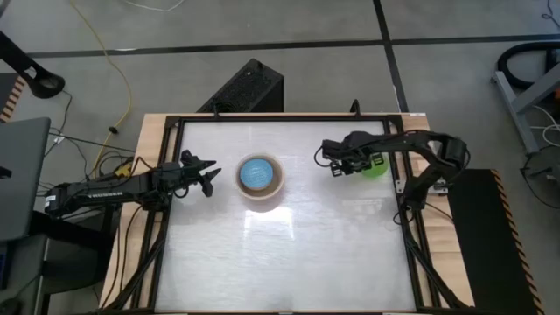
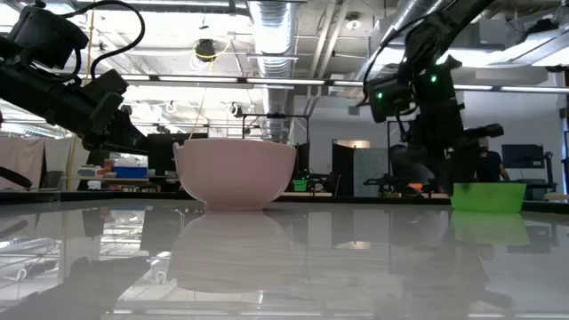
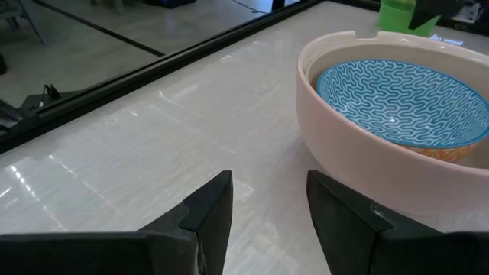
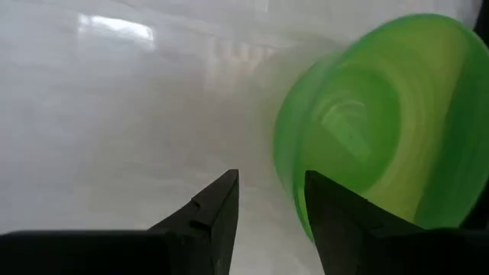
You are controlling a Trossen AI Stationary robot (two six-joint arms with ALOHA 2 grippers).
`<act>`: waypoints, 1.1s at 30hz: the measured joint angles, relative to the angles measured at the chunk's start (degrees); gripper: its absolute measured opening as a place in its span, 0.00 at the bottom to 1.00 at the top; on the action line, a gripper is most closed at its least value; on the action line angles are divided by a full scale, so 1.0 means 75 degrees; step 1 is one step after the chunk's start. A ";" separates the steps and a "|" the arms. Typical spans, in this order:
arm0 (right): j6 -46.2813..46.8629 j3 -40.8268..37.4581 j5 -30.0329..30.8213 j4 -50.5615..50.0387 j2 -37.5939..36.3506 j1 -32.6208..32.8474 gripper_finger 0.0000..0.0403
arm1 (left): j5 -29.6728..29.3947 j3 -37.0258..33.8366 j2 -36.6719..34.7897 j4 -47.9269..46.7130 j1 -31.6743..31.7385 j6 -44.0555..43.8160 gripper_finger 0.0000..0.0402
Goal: Nest bowls inside each other
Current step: Stack the green bowl on top of the blue patterned bowl
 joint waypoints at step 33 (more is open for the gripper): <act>-0.0902 0.5028 0.0034 0.0086 0.1091 0.1901 0.01 | 0.0004 0.0000 0.0000 0.0000 0.0000 0.0001 0.39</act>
